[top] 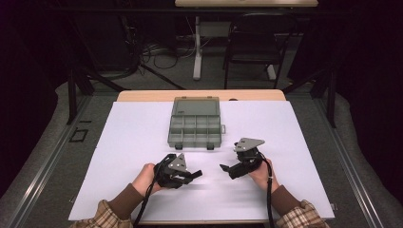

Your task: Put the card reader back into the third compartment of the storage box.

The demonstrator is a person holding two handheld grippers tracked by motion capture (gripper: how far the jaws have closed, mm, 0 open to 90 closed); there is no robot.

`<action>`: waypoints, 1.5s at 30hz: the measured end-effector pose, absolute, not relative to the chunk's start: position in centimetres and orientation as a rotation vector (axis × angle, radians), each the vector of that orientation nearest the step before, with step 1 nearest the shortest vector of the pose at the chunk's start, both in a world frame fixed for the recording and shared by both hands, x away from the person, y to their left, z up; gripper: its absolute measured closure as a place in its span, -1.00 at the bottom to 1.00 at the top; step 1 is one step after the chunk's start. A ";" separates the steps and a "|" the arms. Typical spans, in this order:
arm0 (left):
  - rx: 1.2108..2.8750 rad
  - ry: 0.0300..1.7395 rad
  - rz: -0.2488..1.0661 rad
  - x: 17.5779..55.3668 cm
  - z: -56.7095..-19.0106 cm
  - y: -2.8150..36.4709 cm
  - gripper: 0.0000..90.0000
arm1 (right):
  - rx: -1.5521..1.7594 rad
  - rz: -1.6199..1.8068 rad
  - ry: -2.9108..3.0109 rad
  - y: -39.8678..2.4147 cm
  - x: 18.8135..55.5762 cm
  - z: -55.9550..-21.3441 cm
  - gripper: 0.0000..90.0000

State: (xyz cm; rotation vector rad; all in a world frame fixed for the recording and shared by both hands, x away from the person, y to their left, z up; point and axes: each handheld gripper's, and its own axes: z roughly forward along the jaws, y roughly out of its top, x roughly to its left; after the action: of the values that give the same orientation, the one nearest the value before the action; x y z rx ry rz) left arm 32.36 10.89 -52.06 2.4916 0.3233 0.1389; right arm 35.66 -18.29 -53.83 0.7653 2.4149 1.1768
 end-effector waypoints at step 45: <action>2.276 0.475 0.344 34.6 -51.1 12.6 0.63 | 0.754 1.181 2.407 -18.4 35.8 -53.9 -1.00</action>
State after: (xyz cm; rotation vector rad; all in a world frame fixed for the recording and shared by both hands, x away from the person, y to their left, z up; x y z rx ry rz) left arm 34.58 12.63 -51.06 2.2759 0.4746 0.3439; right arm 35.81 -18.35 -53.87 0.7543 2.4074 1.1812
